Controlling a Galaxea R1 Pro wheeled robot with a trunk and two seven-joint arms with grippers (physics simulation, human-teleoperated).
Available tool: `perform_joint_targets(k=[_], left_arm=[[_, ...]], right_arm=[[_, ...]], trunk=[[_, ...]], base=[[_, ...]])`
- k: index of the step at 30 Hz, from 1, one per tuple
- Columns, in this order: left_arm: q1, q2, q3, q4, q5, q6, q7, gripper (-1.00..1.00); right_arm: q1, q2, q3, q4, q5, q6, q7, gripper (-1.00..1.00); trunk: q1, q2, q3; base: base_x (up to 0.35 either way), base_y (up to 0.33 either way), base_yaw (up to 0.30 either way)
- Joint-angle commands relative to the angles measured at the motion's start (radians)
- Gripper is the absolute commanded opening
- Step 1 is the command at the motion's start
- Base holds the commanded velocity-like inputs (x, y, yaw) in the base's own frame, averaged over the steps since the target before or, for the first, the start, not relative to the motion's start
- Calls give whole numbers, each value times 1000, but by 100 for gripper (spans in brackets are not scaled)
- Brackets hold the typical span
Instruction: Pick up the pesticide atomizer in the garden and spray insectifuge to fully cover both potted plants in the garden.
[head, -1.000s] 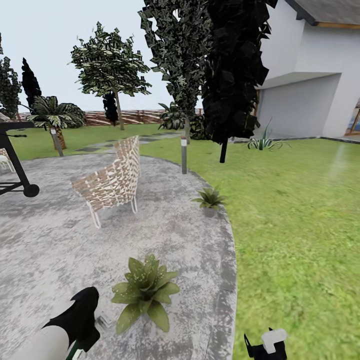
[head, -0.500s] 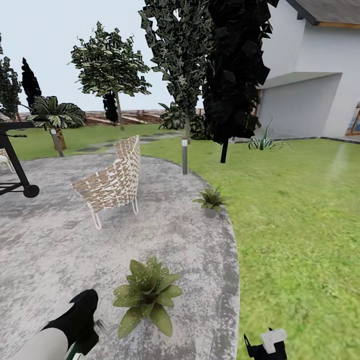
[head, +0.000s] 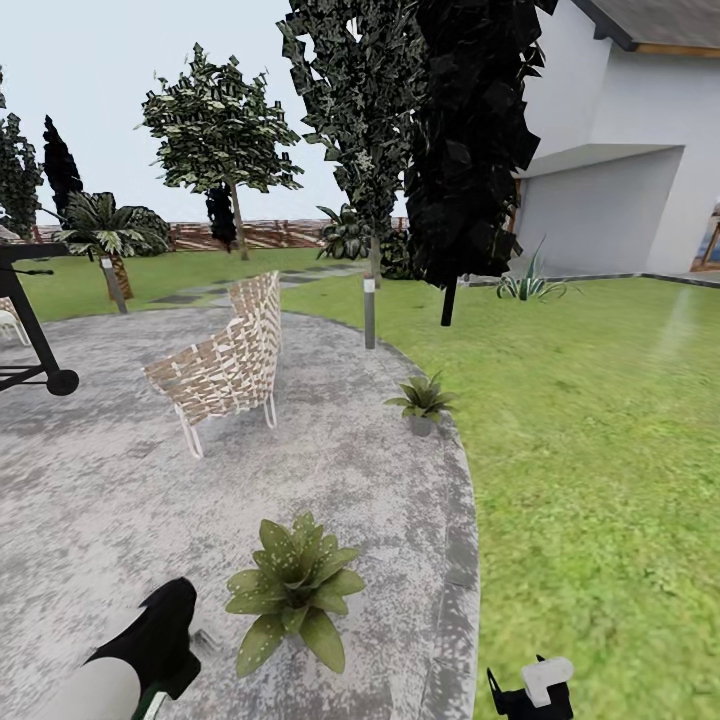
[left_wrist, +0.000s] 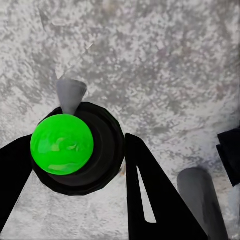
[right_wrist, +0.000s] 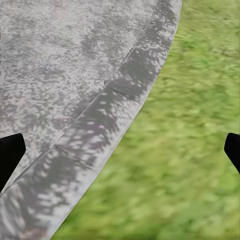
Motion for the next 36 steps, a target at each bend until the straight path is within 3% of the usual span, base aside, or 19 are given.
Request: perform_joint_targets(k=[1,2,4,9,17,23,36], left_arm=[[0,-9,5,2,-15,-13,-7,-100],[2,-23,15,9,-2,-41,0,-100],[12,-20,32,14,41,-48,10,-100],[28,-15,42,14,68,-50,92,-100],[30,-29,41,10,70,-51,113,-100],[30,-32,40,4,70,-51,113,-100],[30,-32,49,-3,71,-50,127,-100]], right_arm=[[-1,0,3,1,6,-2,-6,100],[-1,0,3,1,6,-2,-6,100],[-1,1,3,1,6,-3,-6,100],[-1,2,3,1,6,-3,-6,100],[-1,3,3,1,6,-3,-6,100],[-1,-1,2,1,6,-3,-7,100],[-1,1,3,1,6,-3,-6,100]], trunk=[[0,0,-1],[0,0,-1],[0,0,-1],[0,0,-1],[0,0,-1],[0,0,-1],[0,0,-1]], base=[[0,0,0],[0,0,0],[0,0,0],[0,0,118],[0,0,264],[0,-14,45],[0,-253,19]])
